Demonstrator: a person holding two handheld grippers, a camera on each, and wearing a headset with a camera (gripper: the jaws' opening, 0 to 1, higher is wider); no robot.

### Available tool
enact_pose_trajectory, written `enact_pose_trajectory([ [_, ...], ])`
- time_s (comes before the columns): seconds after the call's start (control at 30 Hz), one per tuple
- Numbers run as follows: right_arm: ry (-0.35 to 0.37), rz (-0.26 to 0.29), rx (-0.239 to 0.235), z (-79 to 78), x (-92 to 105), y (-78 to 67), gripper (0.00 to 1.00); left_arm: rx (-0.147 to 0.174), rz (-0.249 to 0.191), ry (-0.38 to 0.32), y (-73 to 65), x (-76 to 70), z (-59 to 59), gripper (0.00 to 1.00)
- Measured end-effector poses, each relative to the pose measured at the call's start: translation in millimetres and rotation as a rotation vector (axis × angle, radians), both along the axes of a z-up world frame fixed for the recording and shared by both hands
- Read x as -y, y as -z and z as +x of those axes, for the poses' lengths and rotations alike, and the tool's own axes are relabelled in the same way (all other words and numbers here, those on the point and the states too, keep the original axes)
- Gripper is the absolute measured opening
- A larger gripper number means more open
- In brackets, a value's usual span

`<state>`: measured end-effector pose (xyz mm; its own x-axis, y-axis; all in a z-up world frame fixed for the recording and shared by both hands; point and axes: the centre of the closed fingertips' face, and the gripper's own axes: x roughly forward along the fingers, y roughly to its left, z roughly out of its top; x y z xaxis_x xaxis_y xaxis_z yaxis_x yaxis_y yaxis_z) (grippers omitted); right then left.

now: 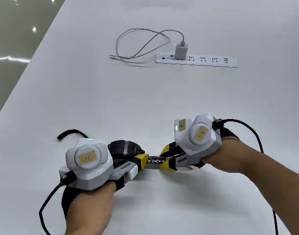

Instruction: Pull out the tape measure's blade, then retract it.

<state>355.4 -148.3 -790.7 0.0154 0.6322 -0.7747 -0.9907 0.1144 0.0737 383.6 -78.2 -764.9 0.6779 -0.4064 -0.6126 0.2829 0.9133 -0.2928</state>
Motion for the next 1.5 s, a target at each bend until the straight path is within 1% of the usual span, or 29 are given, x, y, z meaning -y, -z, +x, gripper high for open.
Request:
enact_pose_trajectory([
  [0.47,-0.003,0.027,-0.004,1.7,-20.6,0.7,0.10,-0.001,0.003,0.004,0.5,0.0,-0.1,0.59],
  [0.8,-0.004,0.044,-0.002,2.5,-28.9,0.9,0.11,0.001,0.002,0.003,0.6,0.2,-0.1,0.59],
  [1.1,0.008,0.049,0.004,3.0,-29.0,0.6,0.11,0.007,-0.002,-0.002,0.1,0.6,-0.3,0.60],
  [1.2,0.009,0.043,0.000,2.7,-29.2,0.5,0.12,0.003,-0.003,0.003,-0.3,0.7,-0.6,0.60],
  [1.4,0.005,0.041,0.006,0.6,-28.8,0.3,0.13,0.009,0.003,0.014,-0.3,1.1,-1.0,0.61],
  [1.47,0.007,0.049,0.017,2.2,-28.9,-1.1,0.15,0.007,0.006,0.017,-0.1,1.4,-1.2,0.61],
  [1.5,0.017,0.049,0.015,3.2,-28.6,-1.5,0.17,0.009,0.008,0.019,-0.1,1.5,-1.1,0.61],
])
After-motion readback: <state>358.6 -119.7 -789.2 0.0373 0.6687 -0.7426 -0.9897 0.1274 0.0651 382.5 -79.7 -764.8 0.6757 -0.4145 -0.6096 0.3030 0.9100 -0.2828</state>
